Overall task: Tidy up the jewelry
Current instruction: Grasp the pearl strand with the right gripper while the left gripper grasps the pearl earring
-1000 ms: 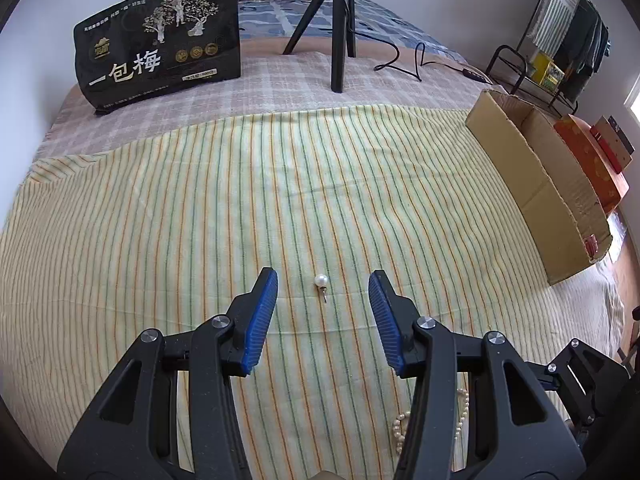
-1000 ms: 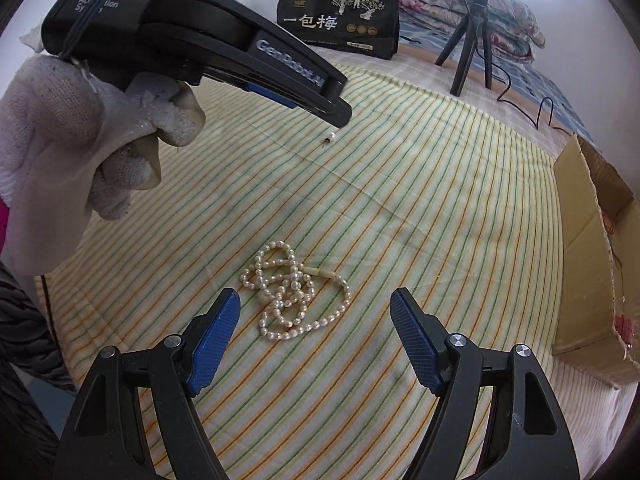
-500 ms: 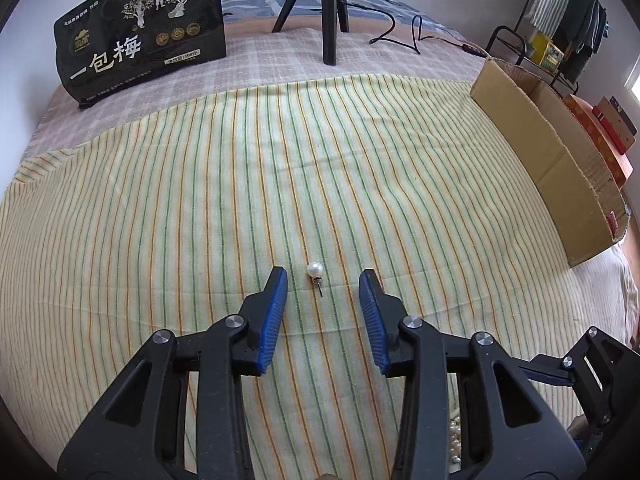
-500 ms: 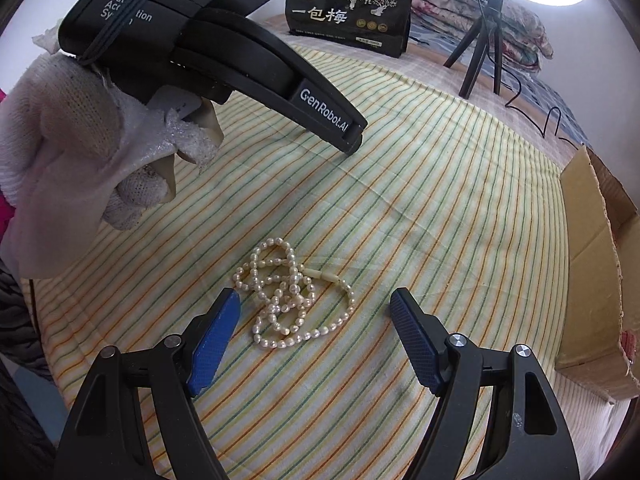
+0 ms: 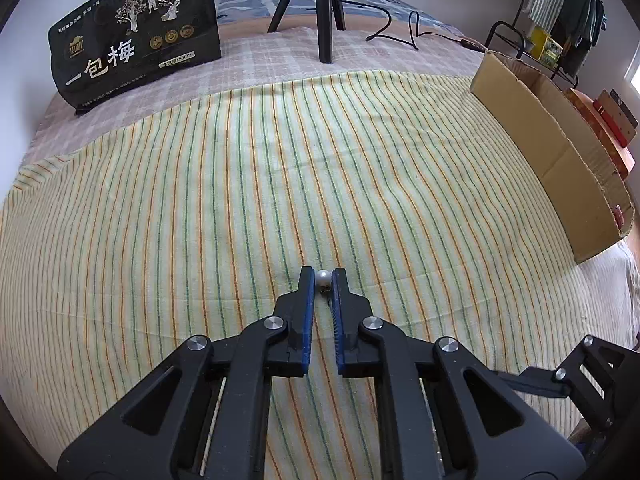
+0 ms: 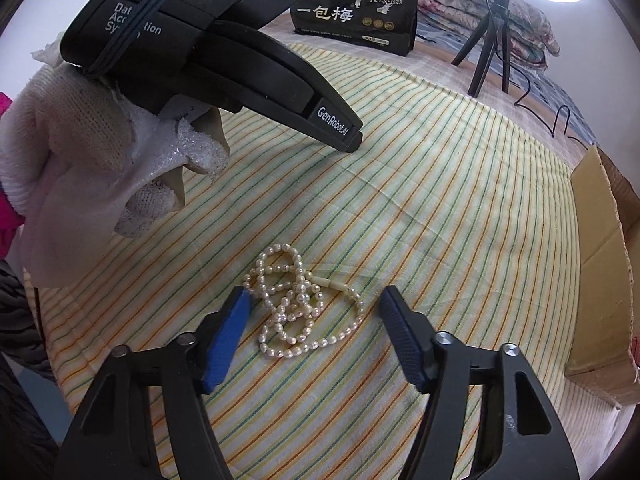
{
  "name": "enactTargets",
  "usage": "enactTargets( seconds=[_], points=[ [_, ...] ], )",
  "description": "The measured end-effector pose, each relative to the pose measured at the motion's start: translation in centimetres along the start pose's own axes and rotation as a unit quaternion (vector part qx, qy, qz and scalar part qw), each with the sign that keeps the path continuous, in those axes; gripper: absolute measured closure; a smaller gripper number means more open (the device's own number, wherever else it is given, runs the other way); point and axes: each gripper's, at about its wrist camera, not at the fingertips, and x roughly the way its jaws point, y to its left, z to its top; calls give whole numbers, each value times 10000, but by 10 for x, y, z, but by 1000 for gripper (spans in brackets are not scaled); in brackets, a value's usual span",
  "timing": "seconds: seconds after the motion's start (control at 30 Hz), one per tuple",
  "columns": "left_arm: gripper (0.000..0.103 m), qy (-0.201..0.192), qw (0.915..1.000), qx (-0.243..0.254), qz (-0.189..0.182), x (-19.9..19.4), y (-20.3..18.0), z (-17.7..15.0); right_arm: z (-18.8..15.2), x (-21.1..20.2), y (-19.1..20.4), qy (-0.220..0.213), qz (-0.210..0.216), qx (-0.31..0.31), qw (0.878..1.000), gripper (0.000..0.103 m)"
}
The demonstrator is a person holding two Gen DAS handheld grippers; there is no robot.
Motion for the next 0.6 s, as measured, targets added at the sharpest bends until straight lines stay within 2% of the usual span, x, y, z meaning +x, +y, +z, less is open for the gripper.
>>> enactTargets(
  seconds=[0.23, 0.33, 0.6],
  points=[
    [97, -23, 10000, -67, -34, -3, 2, 1, 2, -1, 2, 51, 49, -84, 9999, 87],
    [97, -55, 9999, -120, -36, -6, 4, 1, 1, -3, 6, 60, 20, -200, 9998, 93],
    [97, -261, 9992, -291, -58, -25, 13, 1, 4, -14, 1, -18, 221, -21, 9998, 95]
  ],
)
